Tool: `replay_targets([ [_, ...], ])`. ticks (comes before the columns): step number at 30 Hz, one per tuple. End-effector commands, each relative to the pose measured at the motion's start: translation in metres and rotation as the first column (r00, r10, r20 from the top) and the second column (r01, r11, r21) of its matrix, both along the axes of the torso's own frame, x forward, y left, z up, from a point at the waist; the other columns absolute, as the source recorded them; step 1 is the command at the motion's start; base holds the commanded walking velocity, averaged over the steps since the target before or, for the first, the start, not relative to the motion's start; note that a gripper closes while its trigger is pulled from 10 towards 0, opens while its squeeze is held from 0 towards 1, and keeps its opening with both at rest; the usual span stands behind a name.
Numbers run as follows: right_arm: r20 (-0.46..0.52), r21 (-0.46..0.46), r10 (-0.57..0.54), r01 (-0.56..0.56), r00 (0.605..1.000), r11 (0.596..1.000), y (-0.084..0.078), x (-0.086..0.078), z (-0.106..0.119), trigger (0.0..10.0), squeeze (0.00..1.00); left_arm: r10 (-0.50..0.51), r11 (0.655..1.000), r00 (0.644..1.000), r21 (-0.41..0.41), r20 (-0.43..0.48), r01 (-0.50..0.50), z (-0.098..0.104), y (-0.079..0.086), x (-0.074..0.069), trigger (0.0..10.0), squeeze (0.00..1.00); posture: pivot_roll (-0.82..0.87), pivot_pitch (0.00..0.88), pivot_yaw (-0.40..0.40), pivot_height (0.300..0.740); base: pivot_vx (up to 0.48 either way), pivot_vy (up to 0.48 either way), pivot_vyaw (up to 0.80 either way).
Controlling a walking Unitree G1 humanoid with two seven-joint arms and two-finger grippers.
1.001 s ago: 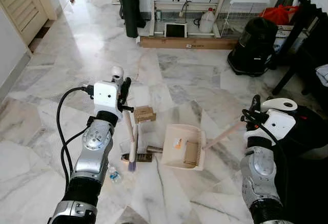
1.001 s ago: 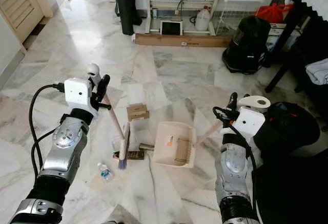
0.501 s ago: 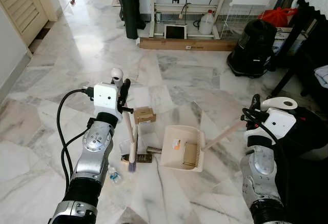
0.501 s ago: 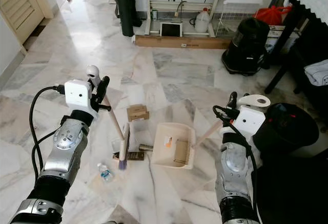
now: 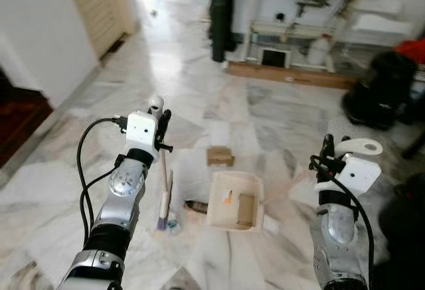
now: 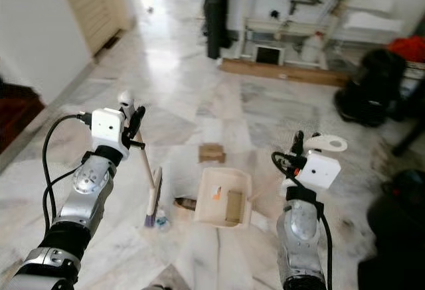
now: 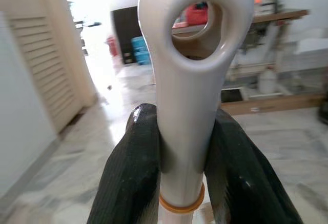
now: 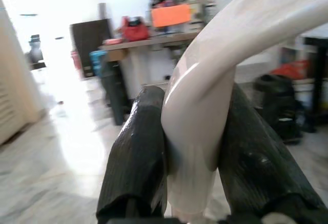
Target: Sweep floor
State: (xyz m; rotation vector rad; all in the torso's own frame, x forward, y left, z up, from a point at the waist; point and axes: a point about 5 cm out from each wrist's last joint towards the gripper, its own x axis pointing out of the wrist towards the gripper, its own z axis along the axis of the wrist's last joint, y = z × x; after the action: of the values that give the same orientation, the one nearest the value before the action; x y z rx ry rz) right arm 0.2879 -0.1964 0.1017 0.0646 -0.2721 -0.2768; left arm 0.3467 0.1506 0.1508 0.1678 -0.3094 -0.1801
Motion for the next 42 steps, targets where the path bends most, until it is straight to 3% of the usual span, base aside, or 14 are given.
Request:
replay_targets([
  [1,0.065,-0.010,0.006,-0.006,0.998,1.000,0.002,0.001,0.015,10.0,0.00,-0.008,1.000,0.999,0.014,0.046,0.007,0.006,-0.001,0.000,10.0,0.00,0.09,0.000,-0.003,0.740,0.000,0.000,0.80],
  [8,0.063,-0.022,0.029,-0.028,0.998,0.999,-0.001,0.004,0.018,10.0,0.00,-0.002,1.000,0.999,-0.001,0.043,0.002,0.003,-0.007,-0.002,10.0,0.00,0.09,0.000,-0.030,0.740,0.000,0.000,0.80],
  [42,0.055,-0.019,0.055,-0.054,0.997,0.998,-0.001,0.007,0.026,10.0,0.00,0.061,0.998,0.997,-0.020,0.043,-0.060,-0.005,-0.001,-0.010,10.0,0.00,0.11,0.044,-0.058,0.740,0.000,0.000,0.80],
])
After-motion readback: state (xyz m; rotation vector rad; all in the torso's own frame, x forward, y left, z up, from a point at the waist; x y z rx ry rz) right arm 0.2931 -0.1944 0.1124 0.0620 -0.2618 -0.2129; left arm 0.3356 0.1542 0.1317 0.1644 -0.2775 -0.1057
